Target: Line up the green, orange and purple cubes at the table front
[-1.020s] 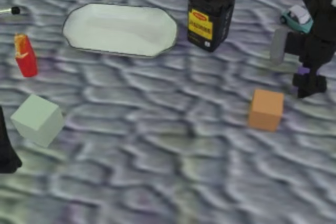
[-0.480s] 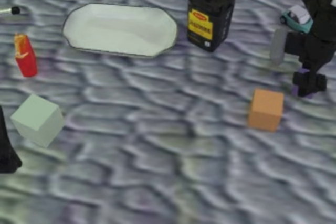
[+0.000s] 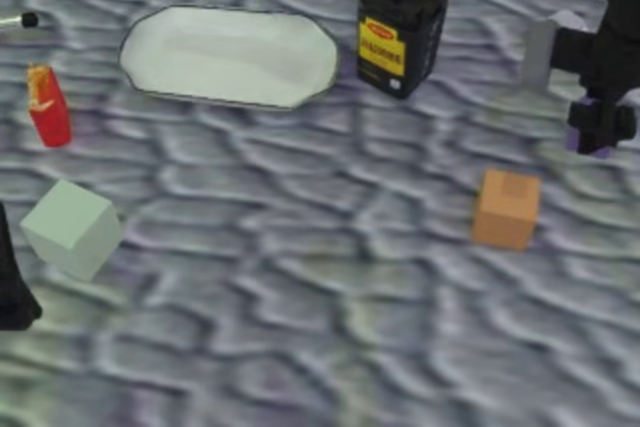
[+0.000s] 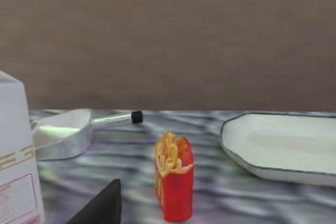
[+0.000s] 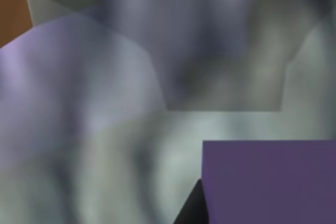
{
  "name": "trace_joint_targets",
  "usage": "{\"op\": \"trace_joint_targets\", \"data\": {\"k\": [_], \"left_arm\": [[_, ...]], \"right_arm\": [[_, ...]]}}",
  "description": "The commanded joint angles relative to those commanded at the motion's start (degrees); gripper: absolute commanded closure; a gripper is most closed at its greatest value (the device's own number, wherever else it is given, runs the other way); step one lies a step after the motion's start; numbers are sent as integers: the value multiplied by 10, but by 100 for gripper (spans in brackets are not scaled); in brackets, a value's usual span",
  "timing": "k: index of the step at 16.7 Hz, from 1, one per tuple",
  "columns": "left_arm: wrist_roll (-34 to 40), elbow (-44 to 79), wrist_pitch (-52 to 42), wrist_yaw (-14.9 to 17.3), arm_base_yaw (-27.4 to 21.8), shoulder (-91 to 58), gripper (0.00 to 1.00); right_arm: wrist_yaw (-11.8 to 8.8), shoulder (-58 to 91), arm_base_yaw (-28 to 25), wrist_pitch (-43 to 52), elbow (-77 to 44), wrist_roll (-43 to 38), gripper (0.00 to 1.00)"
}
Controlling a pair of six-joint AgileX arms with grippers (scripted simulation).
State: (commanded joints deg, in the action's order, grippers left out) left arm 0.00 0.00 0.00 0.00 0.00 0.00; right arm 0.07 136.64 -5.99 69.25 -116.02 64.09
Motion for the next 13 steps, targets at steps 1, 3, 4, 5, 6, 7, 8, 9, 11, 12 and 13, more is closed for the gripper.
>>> {"op": "trace_joint_targets", "data": {"k": [1, 3, 4, 5, 6, 7, 8, 9, 11, 12, 13], "left_arm": [[0, 0, 0, 0, 0, 0, 0], [0, 0, 0, 0, 0, 0, 0], [0, 0, 0, 0, 0, 0, 0], [0, 0, 0, 0, 0, 0, 0], [0, 0, 0, 0, 0, 0, 0], [0, 0, 0, 0, 0, 0, 0], [0, 0, 0, 0, 0, 0, 0], [0, 0, 0, 0, 0, 0, 0], [0, 0, 0, 0, 0, 0, 0], [0, 0, 0, 0, 0, 0, 0], [0, 0, 0, 0, 0, 0, 0]], "right_arm": [[0, -3, -2, 21, -15, 1, 100], [0, -10, -2, 45, -34, 0, 100], [0, -11, -2, 48, -36, 0, 100], [0, -11, -2, 48, -36, 0, 100], [0, -11, -2, 48, -36, 0, 100], [0, -9, 0, 46, -35, -1, 100], [0, -11, -2, 46, -34, -2, 100], [0, -18, -8, 43, -27, -5, 100], [0, -47, -36, 31, 5, -19, 100], [0, -67, -57, 23, 30, -29, 100], [0, -90, -81, 14, 59, -41, 100]]}}
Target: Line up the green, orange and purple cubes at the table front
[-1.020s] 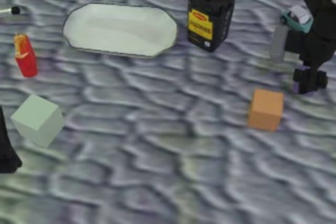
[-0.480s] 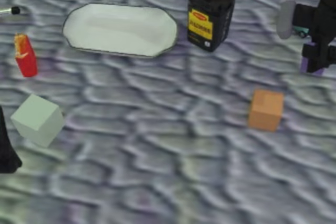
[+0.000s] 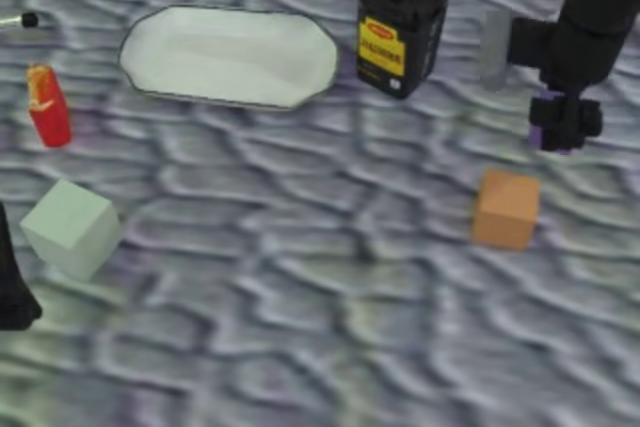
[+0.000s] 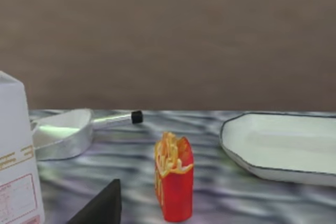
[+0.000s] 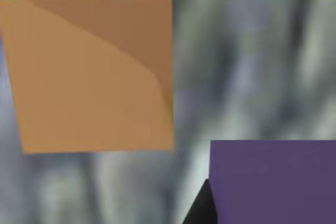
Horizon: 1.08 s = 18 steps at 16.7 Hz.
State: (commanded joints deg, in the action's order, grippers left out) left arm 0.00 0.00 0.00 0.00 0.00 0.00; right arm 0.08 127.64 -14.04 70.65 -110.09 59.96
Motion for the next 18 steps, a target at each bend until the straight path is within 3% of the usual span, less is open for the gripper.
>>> {"op": "trace_joint_targets", "data": {"k": [9, 11, 18], "left_arm": [[0, 0, 0, 0, 0, 0, 0], [0, 0, 0, 0, 0, 0, 0], [0, 0, 0, 0, 0, 0, 0]], "right_arm": [[-2, -223, -257, -80, 324, -112, 100], [-2, -244, -279, -88, 346, -123, 100], [-1, -237, -278, -110, 363, -126, 100]]}}
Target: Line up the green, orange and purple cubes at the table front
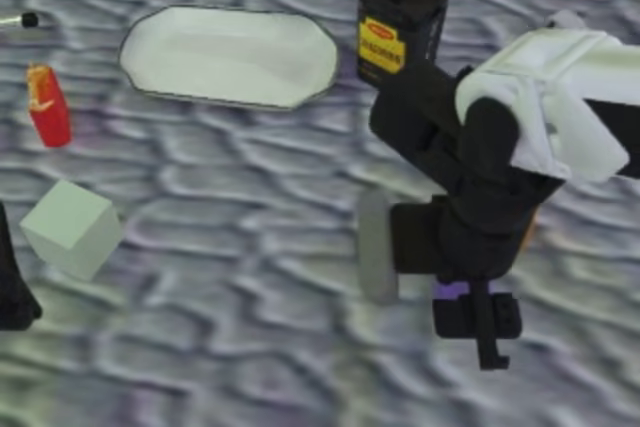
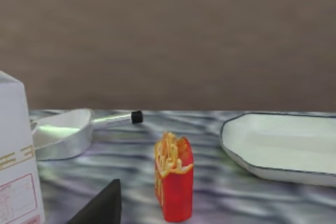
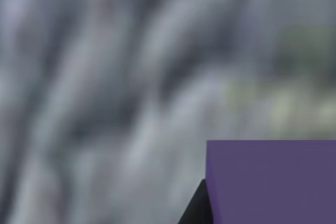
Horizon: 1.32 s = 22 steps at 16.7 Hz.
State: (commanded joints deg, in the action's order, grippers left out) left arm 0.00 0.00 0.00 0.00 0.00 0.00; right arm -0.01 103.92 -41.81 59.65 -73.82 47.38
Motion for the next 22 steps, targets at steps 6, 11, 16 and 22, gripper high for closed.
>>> {"op": "trace_joint_targets", "data": {"k": [6, 11, 16, 22], "left_arm": [[0, 0, 0, 0, 0, 0, 0], [0, 0, 0, 0, 0, 0, 0], [0, 0, 0, 0, 0, 0, 0], [0, 0, 0, 0, 0, 0, 0]], "right_arm": [[-1, 42, -4, -126, 80, 1, 100], [-1, 46, -4, -133, 86, 1, 100], [-1, 46, -4, -133, 86, 1, 62], [-1, 46, -4, -133, 86, 1, 17]]}}
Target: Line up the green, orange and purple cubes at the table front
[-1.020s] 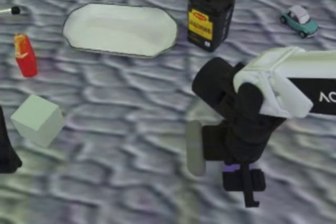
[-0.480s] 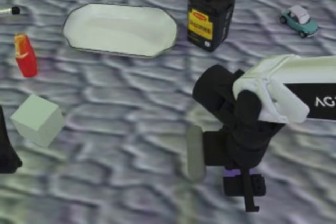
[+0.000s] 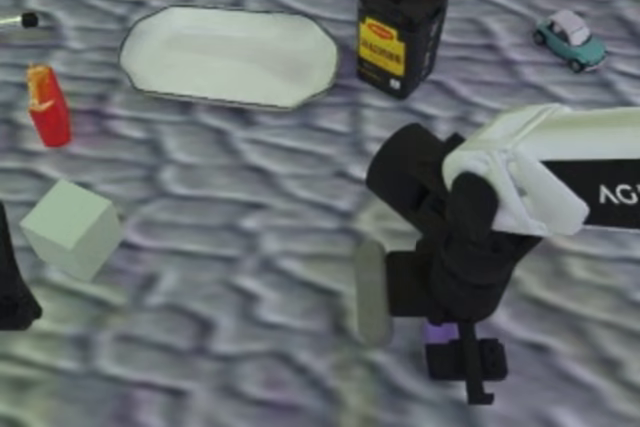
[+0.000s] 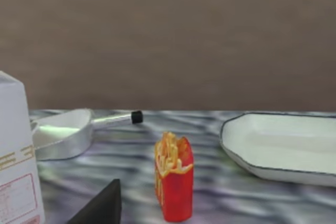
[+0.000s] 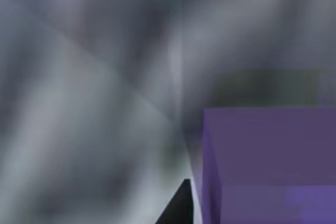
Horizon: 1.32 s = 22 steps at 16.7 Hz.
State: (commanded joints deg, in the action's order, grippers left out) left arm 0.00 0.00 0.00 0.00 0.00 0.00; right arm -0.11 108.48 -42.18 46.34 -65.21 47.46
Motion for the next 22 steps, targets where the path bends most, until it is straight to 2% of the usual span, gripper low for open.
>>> {"op": "trace_joint_targets", "data": {"k": [2, 3, 13, 19, 22], "left_arm": [[0, 0, 0, 0, 0, 0, 0], [0, 0, 0, 0, 0, 0, 0], [0, 0, 0, 0, 0, 0, 0], [0, 0, 0, 0, 0, 0, 0], [0, 0, 0, 0, 0, 0, 0]], "right_arm": [[0, 0, 0, 0, 0, 0, 2], [0, 0, 0, 0, 0, 0, 0], [1, -3, -1, 10, -9, 1, 0], [0, -48, -5, 137, -85, 4, 0], [0, -58, -4, 154, -96, 2, 0]]}}
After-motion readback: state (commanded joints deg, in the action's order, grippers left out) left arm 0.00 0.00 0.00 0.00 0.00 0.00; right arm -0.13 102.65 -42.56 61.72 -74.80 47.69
